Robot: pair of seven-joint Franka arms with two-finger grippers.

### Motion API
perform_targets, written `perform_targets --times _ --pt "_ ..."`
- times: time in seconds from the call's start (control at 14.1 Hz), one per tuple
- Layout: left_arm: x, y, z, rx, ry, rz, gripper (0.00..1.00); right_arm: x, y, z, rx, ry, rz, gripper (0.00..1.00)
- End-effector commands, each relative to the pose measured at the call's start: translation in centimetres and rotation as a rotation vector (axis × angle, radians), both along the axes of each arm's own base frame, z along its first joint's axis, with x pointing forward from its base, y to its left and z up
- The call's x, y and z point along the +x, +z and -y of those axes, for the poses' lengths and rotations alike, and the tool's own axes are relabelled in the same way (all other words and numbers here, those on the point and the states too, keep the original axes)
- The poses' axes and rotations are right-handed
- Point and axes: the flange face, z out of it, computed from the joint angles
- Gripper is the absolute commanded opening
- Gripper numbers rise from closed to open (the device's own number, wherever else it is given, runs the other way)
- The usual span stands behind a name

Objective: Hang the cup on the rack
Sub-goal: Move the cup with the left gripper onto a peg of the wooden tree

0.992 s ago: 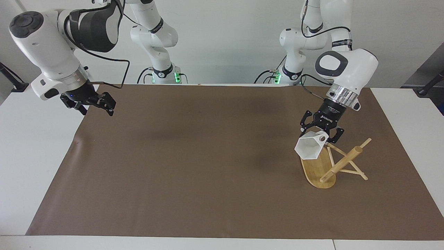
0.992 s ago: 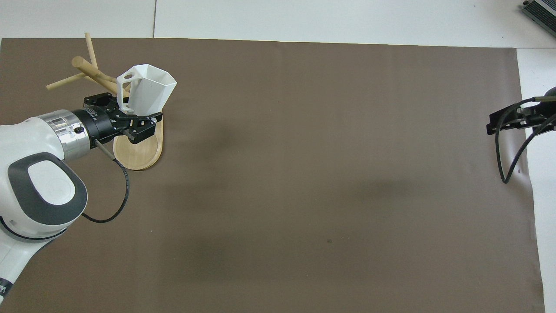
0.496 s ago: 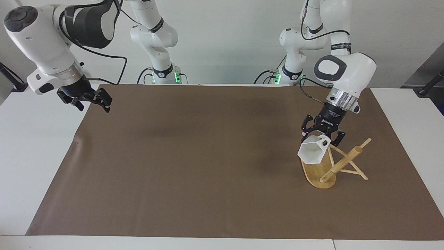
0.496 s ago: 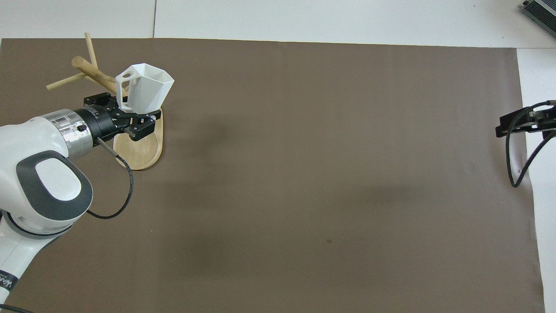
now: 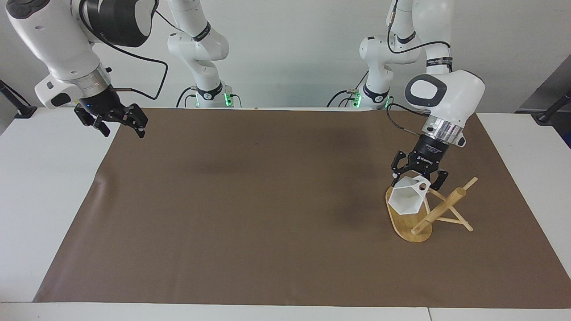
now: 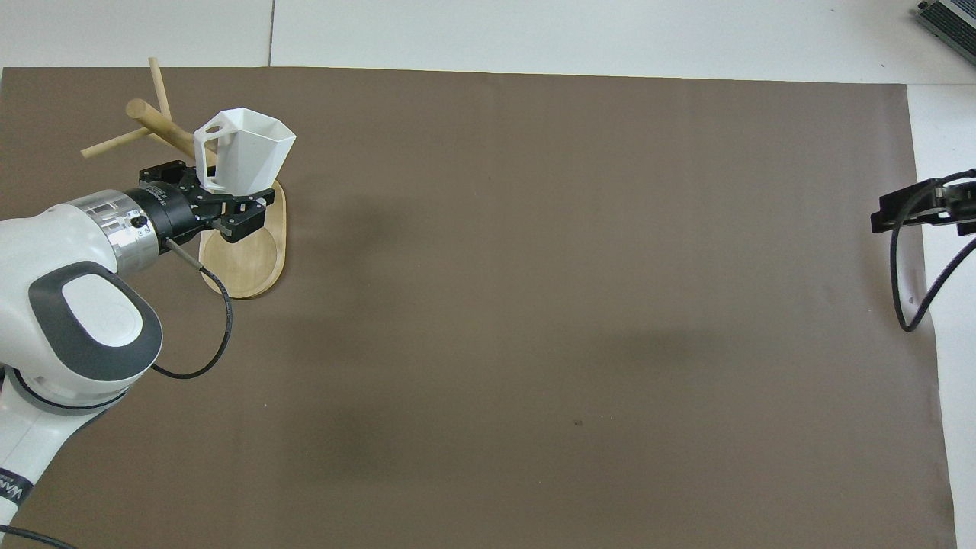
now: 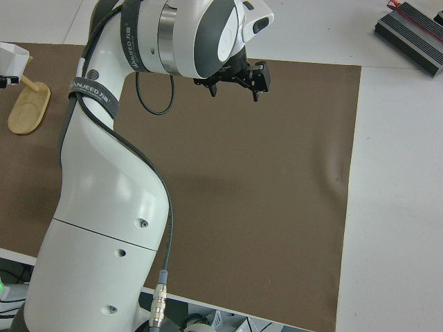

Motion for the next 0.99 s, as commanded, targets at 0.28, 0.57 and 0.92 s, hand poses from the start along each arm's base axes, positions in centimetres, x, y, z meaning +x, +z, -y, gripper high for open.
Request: perform_targets --times 0.28,0.57,0.92 --pt "1.0 -0.2 -1.0 0.004 0.082 0.023 0.00 -0.7 0.9 0.3 0.011 -0.028 0.011 1.00" --pt "0.9 -0.4 -1.3 -0.002 0.097 0.014 0.00 -0.6 0.8 0.3 0.010 -0.025 0.012 1.00" --pt "1.1 -0.4 -2.2 -0.024 0.174 0.014 0.00 -0.7 0.9 0.2 0.010 -0.017 0.012 1.00"
